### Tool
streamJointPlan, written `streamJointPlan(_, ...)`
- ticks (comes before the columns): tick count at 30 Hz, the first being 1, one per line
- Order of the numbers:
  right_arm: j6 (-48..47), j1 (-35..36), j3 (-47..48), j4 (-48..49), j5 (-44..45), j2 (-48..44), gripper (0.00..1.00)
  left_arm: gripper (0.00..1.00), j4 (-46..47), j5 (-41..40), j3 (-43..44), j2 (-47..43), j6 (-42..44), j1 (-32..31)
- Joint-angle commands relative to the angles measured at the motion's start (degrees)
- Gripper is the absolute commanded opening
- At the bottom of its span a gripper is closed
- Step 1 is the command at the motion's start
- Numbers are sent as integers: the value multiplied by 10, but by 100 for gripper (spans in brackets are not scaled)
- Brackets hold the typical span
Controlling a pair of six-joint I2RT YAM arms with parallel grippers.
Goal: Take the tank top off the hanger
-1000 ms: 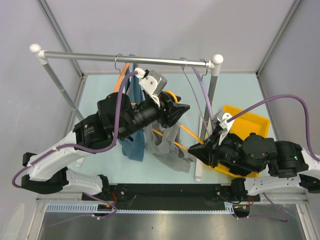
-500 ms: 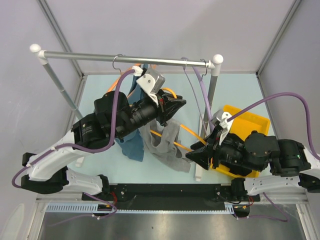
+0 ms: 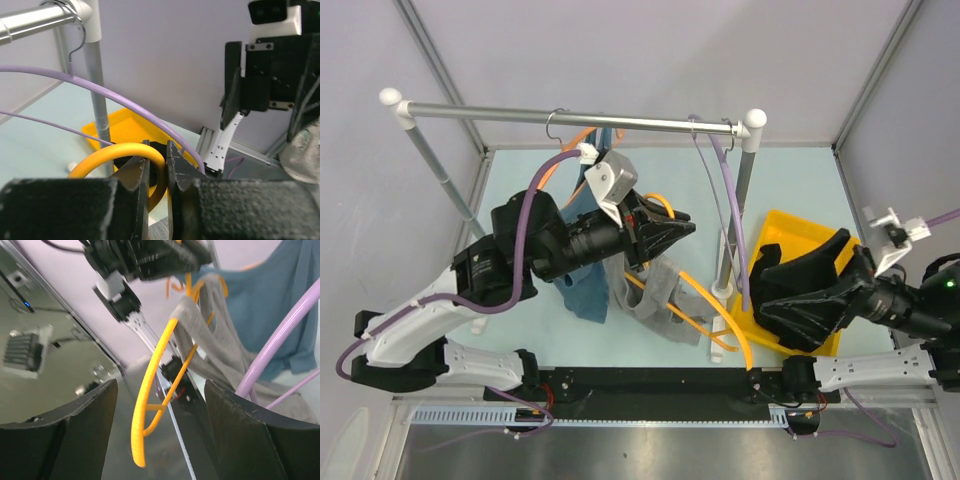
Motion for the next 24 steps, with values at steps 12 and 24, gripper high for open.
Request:
streamJointPlan(12,-126,3,-12,98,-74,142,64,0,89,174,-32,-56,-60,-1)
streamJointPlan(24,-153,-2,-29,143,-55,169,50,0,101,205,-53,-67,-67,-1)
